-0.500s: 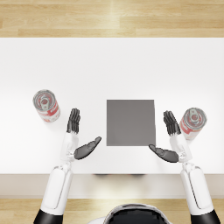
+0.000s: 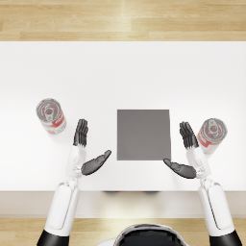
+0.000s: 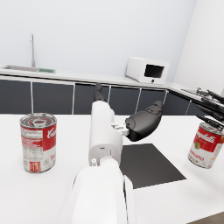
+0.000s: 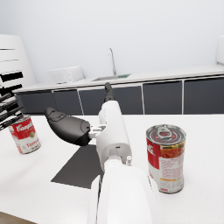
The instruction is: Pick up the red can on the left and place it in the middle, then pick up the red can on the right and place it on top of the can in the middle
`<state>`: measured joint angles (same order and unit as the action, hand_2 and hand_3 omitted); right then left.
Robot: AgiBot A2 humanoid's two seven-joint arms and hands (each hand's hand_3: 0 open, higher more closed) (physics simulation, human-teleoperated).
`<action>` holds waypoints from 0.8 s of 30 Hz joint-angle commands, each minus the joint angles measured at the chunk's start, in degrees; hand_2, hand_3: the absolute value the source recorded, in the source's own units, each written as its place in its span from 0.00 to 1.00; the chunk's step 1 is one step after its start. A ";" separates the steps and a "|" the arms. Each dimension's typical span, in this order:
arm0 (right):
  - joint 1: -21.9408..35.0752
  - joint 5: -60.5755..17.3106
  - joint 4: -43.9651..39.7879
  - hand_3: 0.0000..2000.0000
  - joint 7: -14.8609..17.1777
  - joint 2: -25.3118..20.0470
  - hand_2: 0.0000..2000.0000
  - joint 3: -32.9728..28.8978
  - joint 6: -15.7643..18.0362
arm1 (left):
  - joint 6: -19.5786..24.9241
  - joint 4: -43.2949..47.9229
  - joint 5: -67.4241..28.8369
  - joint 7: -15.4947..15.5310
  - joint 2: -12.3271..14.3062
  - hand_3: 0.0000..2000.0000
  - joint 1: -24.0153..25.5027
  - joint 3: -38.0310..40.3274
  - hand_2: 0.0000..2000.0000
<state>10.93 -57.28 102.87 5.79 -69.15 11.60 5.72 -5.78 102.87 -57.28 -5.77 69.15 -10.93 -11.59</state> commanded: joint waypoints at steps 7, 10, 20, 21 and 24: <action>0.11 0.00 -0.93 0.00 0.00 -0.06 0.00 1.72 0.00 | 1.63 -0.94 0.00 1.63 0.17 0.00 0.00 -1.39 0.00; 0.91 0.00 0.93 0.00 -3.65 -1.08 0.00 0.55 -3.61 | 4.25 -0.78 0.00 4.24 1.18 0.00 -0.98 2.17 0.00; 1.40 -21.96 5.79 0.00 -5.71 -2.52 0.00 -14.01 -5.64 | 5.72 -5.81 -23.57 5.71 2.85 0.00 -9.45 15.97 0.00; 1.24 -22.63 5.84 0.00 -5.73 -2.60 0.00 -15.31 -5.66 | 5.74 -7.38 -24.52 5.73 2.85 0.00 -10.49 17.07 0.00; 0.17 -23.71 5.77 0.00 -5.76 -2.95 0.00 -19.19 -5.69 | 5.76 -12.40 -26.03 5.75 2.82 0.00 -13.29 19.52 0.00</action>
<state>11.34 -81.16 108.30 0.02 -72.13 -4.24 0.02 -0.01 93.76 -83.55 -0.01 72.24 -21.38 5.44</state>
